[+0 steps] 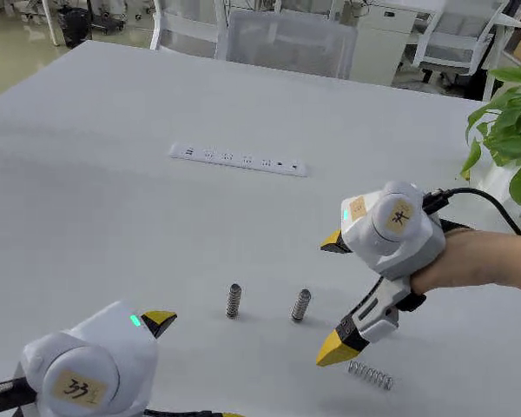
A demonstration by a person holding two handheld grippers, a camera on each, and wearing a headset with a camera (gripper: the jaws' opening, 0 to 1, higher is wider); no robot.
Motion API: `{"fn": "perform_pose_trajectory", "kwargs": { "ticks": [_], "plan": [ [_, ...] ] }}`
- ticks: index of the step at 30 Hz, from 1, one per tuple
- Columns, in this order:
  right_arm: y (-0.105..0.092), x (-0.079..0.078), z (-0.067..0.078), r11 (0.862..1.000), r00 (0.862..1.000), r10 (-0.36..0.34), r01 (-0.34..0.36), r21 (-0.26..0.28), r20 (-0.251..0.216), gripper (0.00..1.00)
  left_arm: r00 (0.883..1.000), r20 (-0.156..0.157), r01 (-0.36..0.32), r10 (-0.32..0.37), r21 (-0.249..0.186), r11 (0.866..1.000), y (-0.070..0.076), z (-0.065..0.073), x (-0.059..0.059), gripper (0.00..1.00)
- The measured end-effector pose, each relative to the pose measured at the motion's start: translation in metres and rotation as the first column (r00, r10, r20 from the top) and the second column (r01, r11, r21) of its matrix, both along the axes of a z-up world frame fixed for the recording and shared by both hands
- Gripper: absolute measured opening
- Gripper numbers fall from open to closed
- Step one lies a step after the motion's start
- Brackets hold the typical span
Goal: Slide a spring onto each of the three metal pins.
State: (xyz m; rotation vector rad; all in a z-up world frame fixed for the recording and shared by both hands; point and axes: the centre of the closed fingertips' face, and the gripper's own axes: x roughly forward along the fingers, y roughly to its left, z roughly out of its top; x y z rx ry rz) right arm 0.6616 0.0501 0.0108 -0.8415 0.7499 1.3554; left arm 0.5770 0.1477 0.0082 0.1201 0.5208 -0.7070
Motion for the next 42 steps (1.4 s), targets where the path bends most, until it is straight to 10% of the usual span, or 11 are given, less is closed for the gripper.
{"fn": "perform_pose_trajectory", "kwargs": {
  "ticks": [16,42],
  "plan": [
    [-0.041,-0.02,0.028,0.978,0.986,-0.159,0.15,0.143,0.056,0.99,0.999,0.018,0.038,-0.039,0.023,0.999,-0.004,0.006,0.006,0.9],
    [-0.122,-0.067,0.016,0.867,0.898,-0.44,0.422,0.266,0.011,0.99,0.993,0.034,0.106,-0.109,0.077,0.991,-0.011,0.005,0.012,0.89]
  ]
}}
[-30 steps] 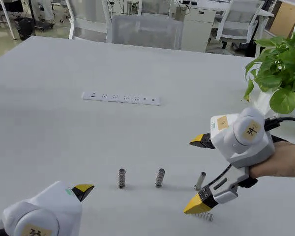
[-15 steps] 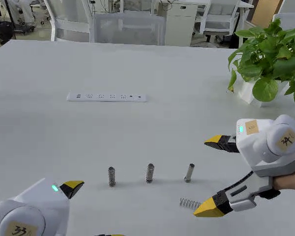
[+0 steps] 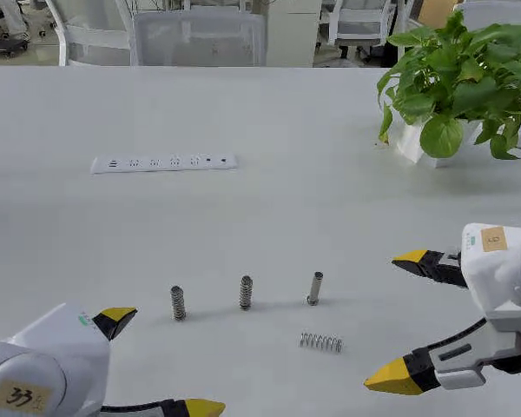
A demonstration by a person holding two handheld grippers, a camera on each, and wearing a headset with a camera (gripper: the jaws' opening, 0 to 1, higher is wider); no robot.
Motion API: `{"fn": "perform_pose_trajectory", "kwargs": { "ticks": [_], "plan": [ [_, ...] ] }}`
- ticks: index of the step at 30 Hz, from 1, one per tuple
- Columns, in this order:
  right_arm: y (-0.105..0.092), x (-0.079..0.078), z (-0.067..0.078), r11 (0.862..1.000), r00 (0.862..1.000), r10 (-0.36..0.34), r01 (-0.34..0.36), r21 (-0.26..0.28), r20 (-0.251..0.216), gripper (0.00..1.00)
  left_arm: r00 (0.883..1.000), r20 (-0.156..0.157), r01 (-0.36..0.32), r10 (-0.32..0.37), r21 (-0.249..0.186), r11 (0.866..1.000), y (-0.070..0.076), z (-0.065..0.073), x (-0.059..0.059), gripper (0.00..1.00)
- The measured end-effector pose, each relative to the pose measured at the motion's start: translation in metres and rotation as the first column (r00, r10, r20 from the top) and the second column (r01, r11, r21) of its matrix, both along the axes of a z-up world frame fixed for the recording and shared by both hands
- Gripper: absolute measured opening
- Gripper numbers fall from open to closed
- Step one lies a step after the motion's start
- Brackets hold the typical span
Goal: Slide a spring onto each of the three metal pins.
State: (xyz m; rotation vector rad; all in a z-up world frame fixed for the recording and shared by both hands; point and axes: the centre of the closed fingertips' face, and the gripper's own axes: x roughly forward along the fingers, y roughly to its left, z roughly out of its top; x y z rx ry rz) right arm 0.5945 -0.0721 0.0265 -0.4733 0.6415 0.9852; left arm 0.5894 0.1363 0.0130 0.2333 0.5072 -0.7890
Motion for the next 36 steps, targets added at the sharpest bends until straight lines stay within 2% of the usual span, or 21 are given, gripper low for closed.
{"fn": "perform_pose_trajectory", "kwargs": {
  "ticks": [9,15,21,26,27,34,36],
  "plan": [
    [-0.003,-0.009,-0.002,0.999,0.999,-0.033,0.033,0.027,-0.002,0.99,0.998,0.008,0.056,-0.057,0.017,0.998,-0.012,0.001,0.0,0.88],
    [-0.002,-0.01,0.003,0.998,0.999,-0.041,0.041,0.043,0.01,0.99,0.991,0.012,0.133,-0.134,0.037,0.99,-0.03,0.0,0.004,0.85],
    [-0.002,-0.013,0.004,0.998,0.999,-0.05,0.049,0.051,0.011,0.99,0.98,0.009,0.199,-0.199,0.036,0.979,-0.052,-0.004,0.009,0.8],
    [-0.003,-0.017,0.003,0.996,0.998,-0.062,0.061,0.06,0.009,0.99,0.961,0.01,0.274,-0.275,0.056,0.96,-0.073,-0.009,0.012,0.77],
    [-0.003,-0.018,0.003,0.996,0.998,-0.063,0.062,0.06,0.008,0.99,0.953,0.006,0.3,-0.301,0.065,0.952,-0.078,-0.01,0.011,0.76],
    [-0.007,-0.023,0.001,0.993,0.996,-0.09,0.089,0.076,0.004,0.99,0.925,0.006,0.377,-0.38,0.109,0.92,-0.098,-0.019,0.015,0.68],
    [-0.007,-0.026,0.0,0.992,0.995,-0.098,0.098,0.077,0.0,0.99,0.913,0.003,0.404,-0.407,0.118,0.907,-0.105,-0.022,0.015,0.65]
  ]
}}
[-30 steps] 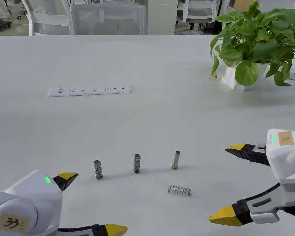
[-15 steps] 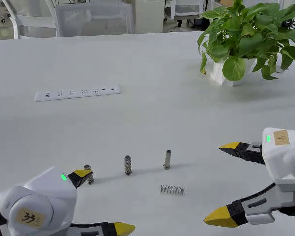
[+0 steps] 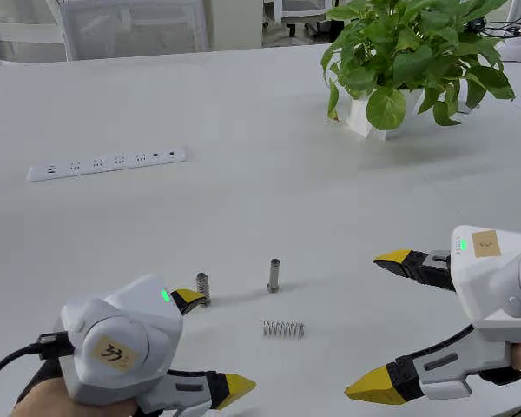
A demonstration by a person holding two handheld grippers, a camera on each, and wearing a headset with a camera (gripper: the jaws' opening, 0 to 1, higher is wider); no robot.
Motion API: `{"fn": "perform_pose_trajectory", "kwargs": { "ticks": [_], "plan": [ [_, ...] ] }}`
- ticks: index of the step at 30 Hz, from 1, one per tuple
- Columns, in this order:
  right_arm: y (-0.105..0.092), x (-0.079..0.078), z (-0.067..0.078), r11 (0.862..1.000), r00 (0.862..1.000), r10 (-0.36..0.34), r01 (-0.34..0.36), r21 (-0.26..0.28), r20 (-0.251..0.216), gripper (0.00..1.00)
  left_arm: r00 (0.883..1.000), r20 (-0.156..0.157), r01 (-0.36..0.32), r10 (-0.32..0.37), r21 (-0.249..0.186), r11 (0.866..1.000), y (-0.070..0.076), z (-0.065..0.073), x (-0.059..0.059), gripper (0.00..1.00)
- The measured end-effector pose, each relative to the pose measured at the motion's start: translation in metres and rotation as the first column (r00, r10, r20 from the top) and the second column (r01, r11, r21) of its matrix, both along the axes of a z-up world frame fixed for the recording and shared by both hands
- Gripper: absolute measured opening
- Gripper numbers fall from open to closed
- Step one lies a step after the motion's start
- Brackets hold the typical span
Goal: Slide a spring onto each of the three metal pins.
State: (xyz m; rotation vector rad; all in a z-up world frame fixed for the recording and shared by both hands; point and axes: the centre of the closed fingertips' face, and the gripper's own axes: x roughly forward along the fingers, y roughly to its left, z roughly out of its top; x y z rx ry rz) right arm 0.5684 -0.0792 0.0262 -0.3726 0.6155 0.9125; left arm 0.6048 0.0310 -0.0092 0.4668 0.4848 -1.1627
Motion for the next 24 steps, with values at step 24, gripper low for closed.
{"fn": "perform_pose_trajectory", "kwargs": {
  "ticks": [24],
  "plan": [
    [-0.01,-0.023,-0.008,0.997,0.997,-0.067,0.068,0.036,-0.026,0.99,0.991,-0.064,0.126,-0.119,0.124,0.984,-0.043,-0.038,0.016,0.24]
  ]
}}
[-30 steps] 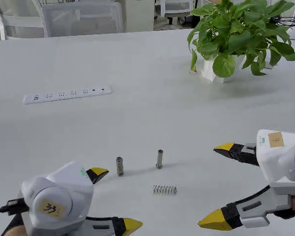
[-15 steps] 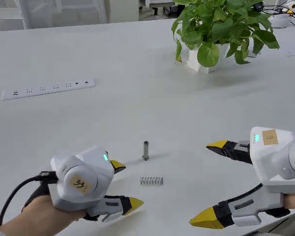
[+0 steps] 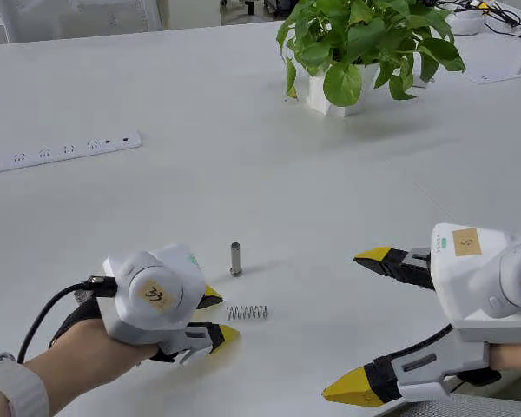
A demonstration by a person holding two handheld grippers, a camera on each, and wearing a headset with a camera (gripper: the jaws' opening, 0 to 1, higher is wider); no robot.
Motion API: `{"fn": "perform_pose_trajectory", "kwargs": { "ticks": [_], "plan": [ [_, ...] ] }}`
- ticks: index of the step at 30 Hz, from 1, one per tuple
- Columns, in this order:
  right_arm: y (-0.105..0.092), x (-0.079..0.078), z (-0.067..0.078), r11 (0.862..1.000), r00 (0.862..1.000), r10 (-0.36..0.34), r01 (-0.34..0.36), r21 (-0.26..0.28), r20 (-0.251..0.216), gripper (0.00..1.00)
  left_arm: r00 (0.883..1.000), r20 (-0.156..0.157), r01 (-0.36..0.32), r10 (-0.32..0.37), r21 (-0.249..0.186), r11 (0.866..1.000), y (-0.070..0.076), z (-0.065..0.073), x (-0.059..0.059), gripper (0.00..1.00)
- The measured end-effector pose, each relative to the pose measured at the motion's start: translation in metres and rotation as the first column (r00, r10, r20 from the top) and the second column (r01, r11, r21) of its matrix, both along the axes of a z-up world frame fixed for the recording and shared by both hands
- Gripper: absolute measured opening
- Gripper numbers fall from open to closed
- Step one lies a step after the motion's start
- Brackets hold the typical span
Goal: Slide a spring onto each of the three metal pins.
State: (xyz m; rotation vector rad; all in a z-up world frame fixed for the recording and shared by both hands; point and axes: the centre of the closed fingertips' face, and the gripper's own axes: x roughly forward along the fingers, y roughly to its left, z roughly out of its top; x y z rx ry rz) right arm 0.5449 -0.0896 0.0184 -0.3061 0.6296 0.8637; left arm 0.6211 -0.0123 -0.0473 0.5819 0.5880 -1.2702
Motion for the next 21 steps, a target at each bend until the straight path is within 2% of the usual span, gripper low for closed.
{"fn": "perform_pose_trajectory", "kwargs": {
  "ticks": [2,3,4,7,9,11,13,15,21],
  "plan": [
    [0.0004,-0.0004,-0.0003,1.0,1.0,-0.003,0.003,0.003,-0.002,0.99,1.0,-0.007,0.009,-0.009,0.012,1.0,-0.0024,-0.0005,0.001,0.22],
    [0.0004,-0.0003,-0.0005,1.0,1.0,-0.003,0.003,0.003,-0.003,0.99,1.0,-0.005,0.01,-0.01,0.031,0.999,-0.0017,-0.0025,0.0019,0.21],
    [0.0004,-0.0004,-0.0007,1.0,1.0,-0.004,0.004,0.004,-0.004,0.99,1.0,-0.003,0.007,-0.007,0.021,1.0,-0.0041,0.0005,0.0034,0.21],
    [-0.0003,0.0004,0.0004,1.0,1.0,-0.008,0.008,0.006,-0.003,0.99,1.0,-0.021,0.019,-0.017,0.054,0.998,-0.0047,0.0001,0.0046,0.18],
    [-0.001,0.0009,0.0007,1.0,1.0,-0.011,0.011,0.008,-0.002,0.99,0.999,-0.048,0.013,-0.01,0.066,0.998,-0.0054,-0.0009,0.0048,0.15],
    [-0.0017,0.0013,0.0009,1.0,1.0,-0.011,0.011,0.008,-0.002,0.99,0.996,-0.092,0.008,0.0,0.084,0.996,-0.0056,-0.0022,0.0029,0.12],
    [-0.0016,0.0009,0.0002,1.0,1.0,-0.009,0.009,0.005,-0.005,0.99,0.996,-0.092,0.019,-0.009,0.099,0.995,-0.0067,-0.0023,0.0045,0.12],
    [-0.0008,0.0002,-0.001,1.0,1.0,-0.006,0.006,0.002,-0.009,0.99,0.994,-0.11,0.021,-0.008,0.118,0.993,-0.0067,-0.0026,0.005,0.12],
    [0.0034,0.0003,-0.0027,1.0,1.0,-0.001,0.001,0.007,-0.017,0.99,0.992,-0.121,0.064,-0.044,0.166,0.984,-0.007,-0.0032,0.0063,0.12]
  ]
}}
